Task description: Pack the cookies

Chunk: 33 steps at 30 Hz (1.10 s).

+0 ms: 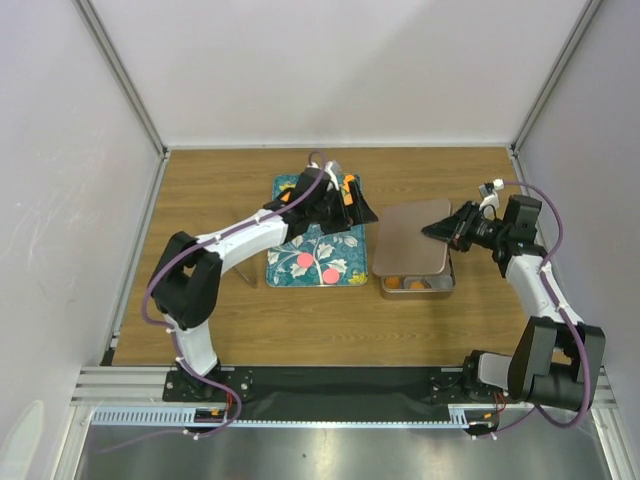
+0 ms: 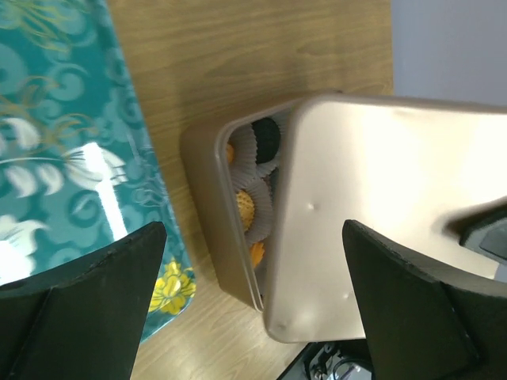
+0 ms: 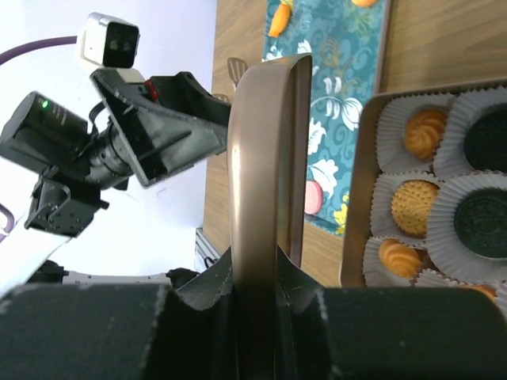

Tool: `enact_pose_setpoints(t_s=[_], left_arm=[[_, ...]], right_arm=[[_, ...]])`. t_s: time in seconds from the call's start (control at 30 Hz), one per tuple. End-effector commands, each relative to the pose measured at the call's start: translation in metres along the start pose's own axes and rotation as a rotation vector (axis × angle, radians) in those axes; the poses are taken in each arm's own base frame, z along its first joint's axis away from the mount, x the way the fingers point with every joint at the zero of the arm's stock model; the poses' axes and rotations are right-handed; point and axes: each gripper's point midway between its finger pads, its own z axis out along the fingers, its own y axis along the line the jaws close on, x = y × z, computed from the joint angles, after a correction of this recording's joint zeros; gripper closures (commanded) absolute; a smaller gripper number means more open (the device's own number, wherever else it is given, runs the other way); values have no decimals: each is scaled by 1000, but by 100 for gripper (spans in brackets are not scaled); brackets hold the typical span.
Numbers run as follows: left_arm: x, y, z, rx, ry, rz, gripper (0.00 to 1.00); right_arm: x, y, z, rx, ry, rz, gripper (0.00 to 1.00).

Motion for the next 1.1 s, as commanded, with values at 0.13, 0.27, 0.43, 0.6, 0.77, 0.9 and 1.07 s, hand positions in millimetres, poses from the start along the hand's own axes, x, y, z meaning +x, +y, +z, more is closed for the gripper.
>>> enact_pose_setpoints(t_s=[0.13,0.27,0.43,0.6,0.77,0.9,1.07], left_arm=[[20,-29,24,131,4,70,0],[31,-17,35,89,34,74,0],[42,-1,42,7,53,87,0],[51,0,53,5,76,93,0],[57,-5,59,36,78,105,0],[61,-9,61,52,82,113,0],[66,-8,64,50,95,114,0]], right_arm=[[0,-12,4,-26,15,11,94],[2,-30,5,-10,21,55,94],[-2,-45,6,-19,4,70,94],[0,-55,9,-10,11,88,94],[1,-66,9,8,8,104,94],[3,-73,10,24,6,116,94],[5,-79,10,42,6,126,91]])
